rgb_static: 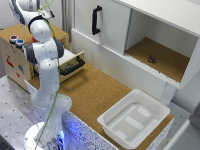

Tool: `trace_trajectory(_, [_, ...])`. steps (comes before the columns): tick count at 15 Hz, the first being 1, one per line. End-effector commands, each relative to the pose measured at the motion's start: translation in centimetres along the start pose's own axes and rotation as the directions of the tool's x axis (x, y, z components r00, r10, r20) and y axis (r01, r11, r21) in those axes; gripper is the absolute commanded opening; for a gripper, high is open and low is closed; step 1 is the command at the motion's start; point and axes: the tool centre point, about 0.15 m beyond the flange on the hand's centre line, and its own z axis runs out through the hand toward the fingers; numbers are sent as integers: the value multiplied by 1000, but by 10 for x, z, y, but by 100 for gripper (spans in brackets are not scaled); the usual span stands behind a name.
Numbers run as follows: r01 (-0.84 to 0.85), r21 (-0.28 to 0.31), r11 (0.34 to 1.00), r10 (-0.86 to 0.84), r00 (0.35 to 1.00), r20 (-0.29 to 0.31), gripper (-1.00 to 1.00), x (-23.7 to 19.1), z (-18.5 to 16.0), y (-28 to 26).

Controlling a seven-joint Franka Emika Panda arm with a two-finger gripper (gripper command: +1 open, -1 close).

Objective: Switch off the green light

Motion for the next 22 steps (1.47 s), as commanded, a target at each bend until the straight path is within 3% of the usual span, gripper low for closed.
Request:
trace_trajectory(1, [-35, 3, 999, 35, 995, 97, 100, -19, -44, -37])
trace_trajectory(6, [-19, 21, 1000, 19, 1000, 14, 100, -88, -50, -66])
trace_trajectory(8, [-24, 25, 999, 26, 999, -46, 100, -111, -48, -61])
trace_trajectory(12, [-17, 17, 1000, 19, 992, -124, 100, -126, -29, -53])
trace_trajectory(14, [-8, 43, 999, 14, 992, -128, 100, -133, -19, -51])
trace_trajectory(15, [-7, 61, 998, 15, 991, -131, -100, -135, -12, -48])
trace_trajectory(22, [0, 60, 998, 7, 994, -110, -100, -125, 20, -40])
